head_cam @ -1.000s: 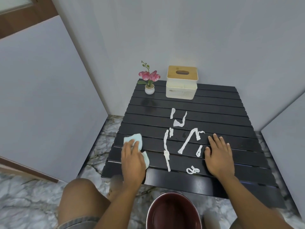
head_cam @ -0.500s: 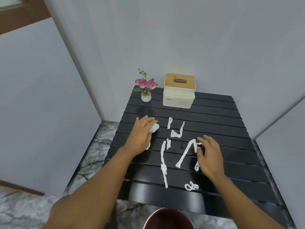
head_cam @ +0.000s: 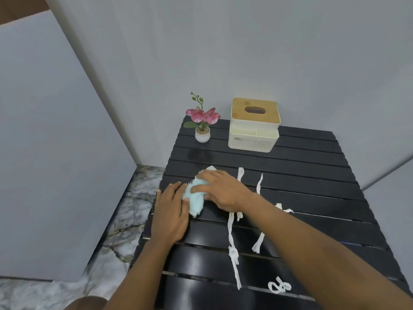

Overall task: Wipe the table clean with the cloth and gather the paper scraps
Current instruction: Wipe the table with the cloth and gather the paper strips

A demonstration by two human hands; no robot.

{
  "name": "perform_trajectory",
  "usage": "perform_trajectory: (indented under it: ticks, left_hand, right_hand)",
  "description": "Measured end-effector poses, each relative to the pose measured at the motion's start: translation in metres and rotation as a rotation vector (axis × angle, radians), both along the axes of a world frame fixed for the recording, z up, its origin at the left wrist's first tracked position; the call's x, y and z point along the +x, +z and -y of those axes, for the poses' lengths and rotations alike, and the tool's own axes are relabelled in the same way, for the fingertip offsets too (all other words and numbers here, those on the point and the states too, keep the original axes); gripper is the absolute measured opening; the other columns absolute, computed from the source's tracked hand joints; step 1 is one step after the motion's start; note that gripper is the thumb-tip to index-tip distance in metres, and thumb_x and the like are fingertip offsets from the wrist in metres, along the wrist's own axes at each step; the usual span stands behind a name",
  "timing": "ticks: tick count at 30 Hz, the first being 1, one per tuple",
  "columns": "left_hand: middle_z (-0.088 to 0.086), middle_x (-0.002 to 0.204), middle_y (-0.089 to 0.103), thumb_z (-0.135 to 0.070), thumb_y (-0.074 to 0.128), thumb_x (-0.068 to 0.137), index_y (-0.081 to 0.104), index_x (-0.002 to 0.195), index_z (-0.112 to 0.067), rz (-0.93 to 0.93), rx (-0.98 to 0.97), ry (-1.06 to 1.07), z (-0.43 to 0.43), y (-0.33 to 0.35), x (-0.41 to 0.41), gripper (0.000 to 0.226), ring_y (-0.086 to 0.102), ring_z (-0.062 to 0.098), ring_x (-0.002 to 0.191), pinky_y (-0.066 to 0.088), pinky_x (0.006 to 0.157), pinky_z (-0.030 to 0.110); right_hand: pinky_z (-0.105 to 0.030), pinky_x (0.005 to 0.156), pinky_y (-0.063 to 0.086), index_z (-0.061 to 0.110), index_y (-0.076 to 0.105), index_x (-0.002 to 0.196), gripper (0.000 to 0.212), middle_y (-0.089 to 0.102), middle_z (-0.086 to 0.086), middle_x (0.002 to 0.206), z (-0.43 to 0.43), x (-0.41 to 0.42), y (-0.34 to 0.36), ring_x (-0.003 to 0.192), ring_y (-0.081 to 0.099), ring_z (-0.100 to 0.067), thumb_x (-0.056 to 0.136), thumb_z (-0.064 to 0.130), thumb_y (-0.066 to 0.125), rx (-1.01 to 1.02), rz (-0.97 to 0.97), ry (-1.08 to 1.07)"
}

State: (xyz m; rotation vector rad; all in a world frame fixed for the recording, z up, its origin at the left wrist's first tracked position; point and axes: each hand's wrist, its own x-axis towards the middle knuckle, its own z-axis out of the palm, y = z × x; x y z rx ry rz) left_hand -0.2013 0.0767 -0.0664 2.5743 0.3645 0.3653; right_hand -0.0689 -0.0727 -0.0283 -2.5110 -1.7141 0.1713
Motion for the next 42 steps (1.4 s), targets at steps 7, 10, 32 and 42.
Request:
perform_trajectory:
  ticks: [7, 10, 32, 42]
  left_hand:
    - [0.009, 0.147, 0.034, -0.042, 0.024, 0.093, 0.026, 0.147, -0.020, -0.164, 0.260, -0.030, 0.005, -0.003, 0.007, 0.059, 0.026, 0.027, 0.137, 0.010, 0.116, 0.053]
    - [0.010, 0.149, 0.032, -0.046, 0.021, 0.091, 0.030, 0.146, -0.021, -0.196, 0.284, -0.029, 0.006, -0.002, 0.006, 0.060, 0.023, 0.028, 0.138, 0.007, 0.117, 0.053]
    - [0.004, 0.156, 0.021, -0.043, 0.014, 0.093, 0.029, 0.145, -0.034, -0.233, 0.255, -0.197, 0.065, 0.004, 0.001, 0.055, 0.010, 0.028, 0.145, 0.000, 0.118, 0.046]
    - [0.002, 0.155, 0.025, -0.041, 0.018, 0.094, 0.033, 0.143, -0.034, -0.205, 0.246, -0.185, 0.067, 0.002, 0.002, 0.052, 0.013, 0.027, 0.144, 0.003, 0.119, 0.045]
  right_hand:
    - [-0.044, 0.086, 0.039, 0.018, 0.050, 0.121, 0.039, 0.038, -0.008, 0.137, 0.025, 0.060, 0.018, 0.123, 0.037, -0.028, 0.083, 0.009, 0.053, -0.111, 0.260, -0.197]
    - [-0.048, 0.092, 0.040, 0.017, 0.054, 0.122, 0.033, 0.046, -0.004, 0.134, 0.059, 0.081, 0.013, 0.125, 0.036, -0.027, 0.089, 0.020, 0.052, -0.036, 0.062, -0.407]
    - [-0.045, 0.095, 0.034, 0.039, 0.034, 0.141, 0.049, 0.045, -0.005, 0.130, 0.125, 0.026, 0.012, 0.118, 0.035, -0.028, 0.093, 0.049, 0.041, -0.125, -0.034, -0.619]
    - [-0.044, 0.090, 0.044, 0.033, 0.057, 0.127, 0.042, 0.046, -0.006, 0.122, 0.144, 0.053, 0.004, 0.107, 0.035, -0.026, 0.093, 0.012, 0.045, 0.138, -0.112, -0.744]
